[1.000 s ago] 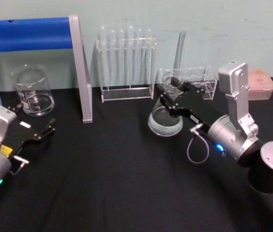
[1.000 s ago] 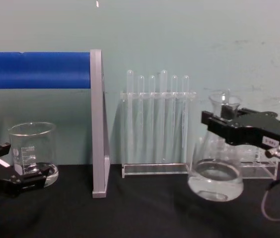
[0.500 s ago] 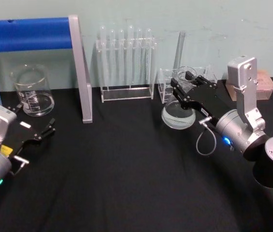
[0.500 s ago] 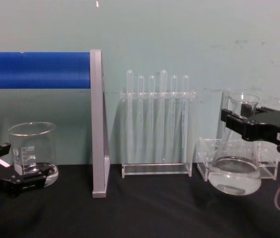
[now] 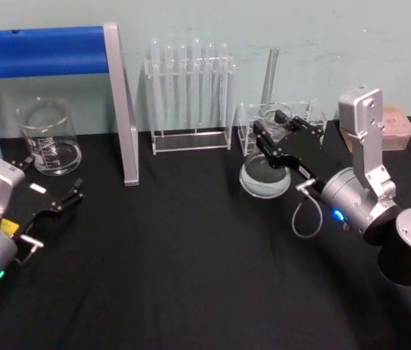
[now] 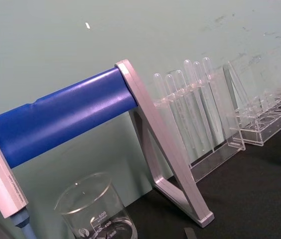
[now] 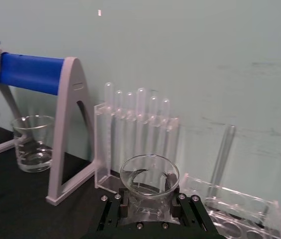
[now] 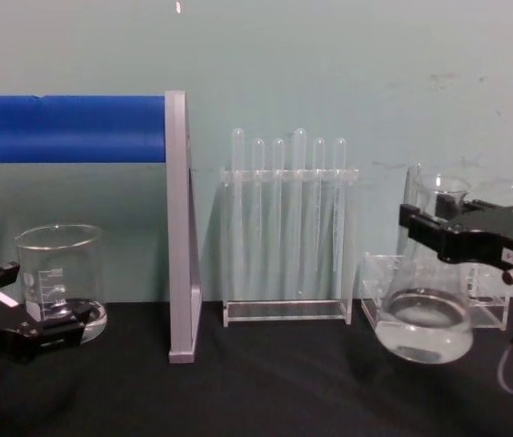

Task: Grasp the erlenmeyer flask with one hand, shake it three times, then place it back.

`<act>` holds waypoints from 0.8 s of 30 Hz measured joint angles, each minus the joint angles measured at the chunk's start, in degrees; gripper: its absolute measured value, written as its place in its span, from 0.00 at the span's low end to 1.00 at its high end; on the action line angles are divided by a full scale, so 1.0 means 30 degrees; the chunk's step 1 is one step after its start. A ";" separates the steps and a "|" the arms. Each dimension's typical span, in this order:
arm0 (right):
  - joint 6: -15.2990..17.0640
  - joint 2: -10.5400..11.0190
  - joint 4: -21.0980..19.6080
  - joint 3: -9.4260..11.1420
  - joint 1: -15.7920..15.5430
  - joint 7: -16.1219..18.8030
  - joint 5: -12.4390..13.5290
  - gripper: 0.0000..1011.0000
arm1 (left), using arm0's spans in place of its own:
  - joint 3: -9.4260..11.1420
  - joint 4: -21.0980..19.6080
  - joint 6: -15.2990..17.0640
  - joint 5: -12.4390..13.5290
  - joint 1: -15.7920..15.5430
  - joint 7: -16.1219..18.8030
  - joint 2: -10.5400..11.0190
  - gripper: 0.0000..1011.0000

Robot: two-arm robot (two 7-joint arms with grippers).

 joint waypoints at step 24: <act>0.0283 0.0138 -0.1445 -0.1249 -0.0857 0.1128 0.0586 0.44 | 0.0000 0.0001 0.0000 0.0000 0.0000 -0.0001 0.0000 0.99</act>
